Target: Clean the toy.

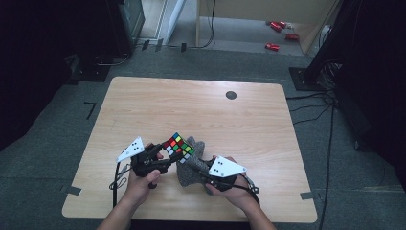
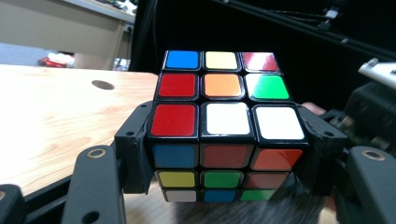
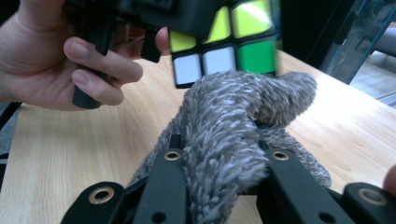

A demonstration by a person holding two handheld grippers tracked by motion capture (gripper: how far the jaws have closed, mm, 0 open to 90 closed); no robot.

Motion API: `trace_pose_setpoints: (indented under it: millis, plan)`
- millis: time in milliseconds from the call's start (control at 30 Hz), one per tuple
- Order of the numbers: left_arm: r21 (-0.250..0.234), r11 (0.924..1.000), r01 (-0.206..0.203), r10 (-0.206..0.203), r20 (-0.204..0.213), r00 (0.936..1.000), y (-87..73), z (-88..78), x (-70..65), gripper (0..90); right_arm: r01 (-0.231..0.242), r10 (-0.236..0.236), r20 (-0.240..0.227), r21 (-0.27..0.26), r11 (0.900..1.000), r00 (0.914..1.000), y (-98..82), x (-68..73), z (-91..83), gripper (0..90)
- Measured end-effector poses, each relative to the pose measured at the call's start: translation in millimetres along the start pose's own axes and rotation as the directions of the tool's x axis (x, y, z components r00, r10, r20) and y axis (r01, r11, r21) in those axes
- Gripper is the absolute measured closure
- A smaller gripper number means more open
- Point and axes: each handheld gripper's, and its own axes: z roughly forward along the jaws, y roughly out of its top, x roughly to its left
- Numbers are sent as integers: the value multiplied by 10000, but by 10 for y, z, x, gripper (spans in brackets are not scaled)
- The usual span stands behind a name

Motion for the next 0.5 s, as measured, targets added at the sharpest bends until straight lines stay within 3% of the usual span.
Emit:
trace_pose_setpoints:
  millis: [67, 200, 333, 433, 500]
  plan:
    - [140, 9999, -2, 2, 11, 10000, -6, -11, 24, 353, -158, 159, 184, -33, 9999, 9997, 13, -69, -48, 785]
    - [391, 9990, -208, 188, 491, 9986, -29, 31, -8, 353, -1303, 1332, 599, -504, 9902, 9893, 26, -241, -165, 784]
    - [802, 9943, -696, 625, 880, 9942, -66, 86, -69, 353, -1554, 1604, 694, -729, 9852, 9846, 59, -258, -201, 784]
    - [1212, 9867, -1081, 965, 978, 9905, -112, 139, -113, 353, -1862, 1933, 558, -1132, 9760, 9795, 122, -245, -232, 785]
    - [1597, 9762, -1466, 1304, 1077, 9856, -154, 186, -158, 353, -1949, 2021, 460, -1279, 9725, 9783, 144, -235, -242, 785]
